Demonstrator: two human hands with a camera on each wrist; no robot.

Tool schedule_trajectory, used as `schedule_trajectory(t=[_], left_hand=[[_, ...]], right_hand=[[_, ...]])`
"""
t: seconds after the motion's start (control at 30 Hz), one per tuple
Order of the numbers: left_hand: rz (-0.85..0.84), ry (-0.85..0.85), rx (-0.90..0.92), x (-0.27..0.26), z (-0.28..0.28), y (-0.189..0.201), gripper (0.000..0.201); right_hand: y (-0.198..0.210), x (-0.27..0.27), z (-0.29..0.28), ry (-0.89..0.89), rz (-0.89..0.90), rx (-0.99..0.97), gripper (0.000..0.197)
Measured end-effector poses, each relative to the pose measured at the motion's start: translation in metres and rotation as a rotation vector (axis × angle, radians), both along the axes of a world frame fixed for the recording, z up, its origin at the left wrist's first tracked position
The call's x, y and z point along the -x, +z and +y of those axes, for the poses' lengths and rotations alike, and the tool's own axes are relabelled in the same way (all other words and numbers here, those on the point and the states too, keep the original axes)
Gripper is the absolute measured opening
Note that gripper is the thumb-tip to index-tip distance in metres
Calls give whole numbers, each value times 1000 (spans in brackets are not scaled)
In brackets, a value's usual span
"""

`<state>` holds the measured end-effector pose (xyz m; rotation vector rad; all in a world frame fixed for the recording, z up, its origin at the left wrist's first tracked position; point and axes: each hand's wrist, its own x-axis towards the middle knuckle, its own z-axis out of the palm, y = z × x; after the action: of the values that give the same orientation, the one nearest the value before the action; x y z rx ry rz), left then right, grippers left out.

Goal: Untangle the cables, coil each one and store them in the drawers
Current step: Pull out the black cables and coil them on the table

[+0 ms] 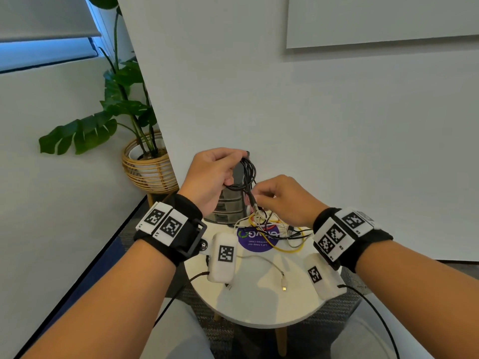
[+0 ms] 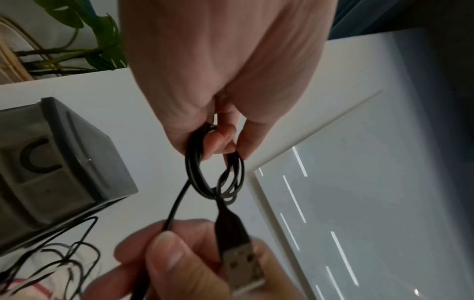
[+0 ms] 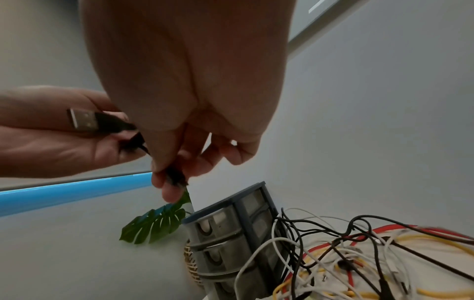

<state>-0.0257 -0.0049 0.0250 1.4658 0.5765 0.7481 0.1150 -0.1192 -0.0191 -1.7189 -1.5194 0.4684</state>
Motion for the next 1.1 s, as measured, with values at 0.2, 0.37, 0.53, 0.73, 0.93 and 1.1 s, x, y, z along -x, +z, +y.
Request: schedule_trajectory(t=[0.2, 0.37, 0.53, 0.73, 0.93, 1.1], left_hand=[[96, 25, -133, -3, -7, -15, 16], [137, -23, -122, -1, -5, -19, 20], [121, -75, -40, 3, -3, -26, 23], [87, -180, 8, 21, 1, -46, 29], [313, -207, 26, 30, 0, -82, 25], [555, -264, 177, 28, -5, -126, 24]], right_hand=[[3, -7, -2, 15, -72, 166, 18], [12, -10, 5, -89, 274, 28, 25], [4, 0, 14, -96, 281, 72, 10], [-4, 4, 18, -187, 818, 111, 9], [-35, 8, 24, -258, 856, 219, 28], [-85, 11, 15, -302, 552, 466, 15]])
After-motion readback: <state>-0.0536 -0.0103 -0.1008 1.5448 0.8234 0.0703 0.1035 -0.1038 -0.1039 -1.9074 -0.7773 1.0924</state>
